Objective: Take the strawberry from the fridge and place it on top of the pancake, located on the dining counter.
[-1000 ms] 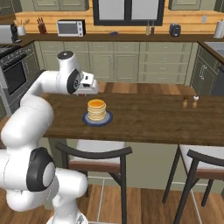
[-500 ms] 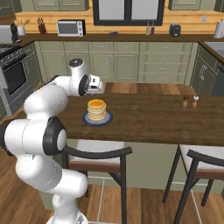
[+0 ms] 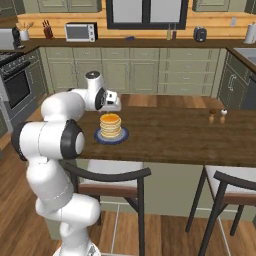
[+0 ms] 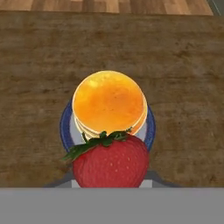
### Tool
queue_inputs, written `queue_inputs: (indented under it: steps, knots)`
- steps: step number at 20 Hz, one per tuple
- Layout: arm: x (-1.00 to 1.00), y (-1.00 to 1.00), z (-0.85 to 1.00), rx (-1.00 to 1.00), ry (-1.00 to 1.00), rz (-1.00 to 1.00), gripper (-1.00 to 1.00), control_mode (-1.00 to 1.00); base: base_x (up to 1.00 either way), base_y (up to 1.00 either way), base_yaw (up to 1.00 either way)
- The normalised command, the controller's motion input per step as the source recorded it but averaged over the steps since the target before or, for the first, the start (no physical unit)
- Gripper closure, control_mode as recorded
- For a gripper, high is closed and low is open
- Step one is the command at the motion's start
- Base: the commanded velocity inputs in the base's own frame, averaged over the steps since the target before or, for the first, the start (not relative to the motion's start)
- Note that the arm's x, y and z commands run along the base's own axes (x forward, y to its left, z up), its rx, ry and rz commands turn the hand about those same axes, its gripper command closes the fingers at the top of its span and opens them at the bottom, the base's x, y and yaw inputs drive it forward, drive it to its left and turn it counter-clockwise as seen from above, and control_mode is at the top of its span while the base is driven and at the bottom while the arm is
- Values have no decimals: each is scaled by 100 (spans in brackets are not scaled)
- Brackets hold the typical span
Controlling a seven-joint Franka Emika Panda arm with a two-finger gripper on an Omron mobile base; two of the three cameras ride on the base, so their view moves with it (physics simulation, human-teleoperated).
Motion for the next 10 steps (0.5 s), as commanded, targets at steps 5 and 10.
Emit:
queue_inputs:
  steps: [5,10]
  knots:
    - [66,1,-6,1,0,-4,100,-100,0,0,0]
    - [42,1,-18,0,6,-1,100,-100,0,0,0]
